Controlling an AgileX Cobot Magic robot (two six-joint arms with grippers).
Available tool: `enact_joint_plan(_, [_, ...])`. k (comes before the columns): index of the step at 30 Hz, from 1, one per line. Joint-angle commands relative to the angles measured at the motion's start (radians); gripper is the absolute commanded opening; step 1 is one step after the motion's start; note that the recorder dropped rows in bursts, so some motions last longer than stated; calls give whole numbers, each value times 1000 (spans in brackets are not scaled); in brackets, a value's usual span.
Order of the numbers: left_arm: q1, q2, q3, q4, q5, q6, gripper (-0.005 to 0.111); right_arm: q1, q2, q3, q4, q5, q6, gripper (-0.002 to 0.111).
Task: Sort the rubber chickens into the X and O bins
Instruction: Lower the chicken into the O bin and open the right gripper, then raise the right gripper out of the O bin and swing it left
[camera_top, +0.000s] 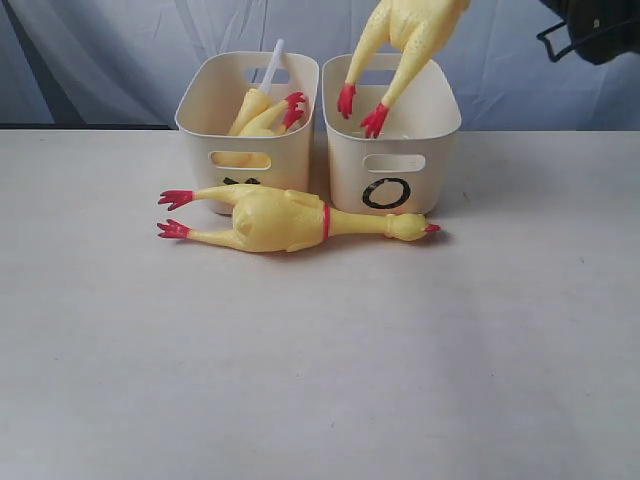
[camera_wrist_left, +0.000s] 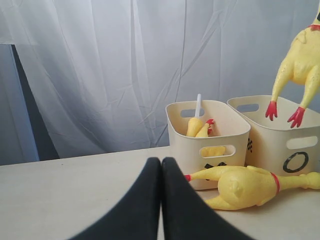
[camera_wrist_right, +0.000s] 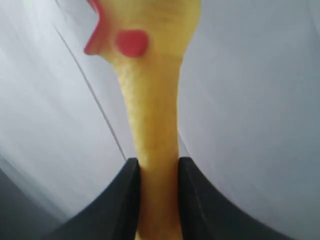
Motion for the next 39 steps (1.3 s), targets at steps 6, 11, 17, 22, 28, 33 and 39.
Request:
enact_joint_plan(6, [-4, -5, 2, 4, -10, -2, 0, -20, 119, -49, 197, -181, -177, -1])
enact_joint_plan(11, [-4, -5, 2, 4, -10, -2, 0, -20, 164, -109, 67, -170, -197, -1])
enact_joint_plan(17, [-4, -5, 4, 5, -10, -2, 0, -20, 213, -182, -107, -92, -199, -1])
enact_joint_plan(22, [-4, -5, 8, 5, -14, -2, 0, -20, 247, -182, -119, -76, -185, -1])
enact_joint_plan(28, [-4, -5, 8, 5, -14, -2, 0, -20, 296, -182, -178, -100, -80, -1])
enact_joint_plan(33, [-4, -5, 8, 5, -14, -2, 0, -4, 312, -182, -227, -100, -63, -1])
enact_joint_plan(39, [-4, -5, 8, 5, -14, -2, 0, 6, 331, -182, -227, -92, -63, -1])
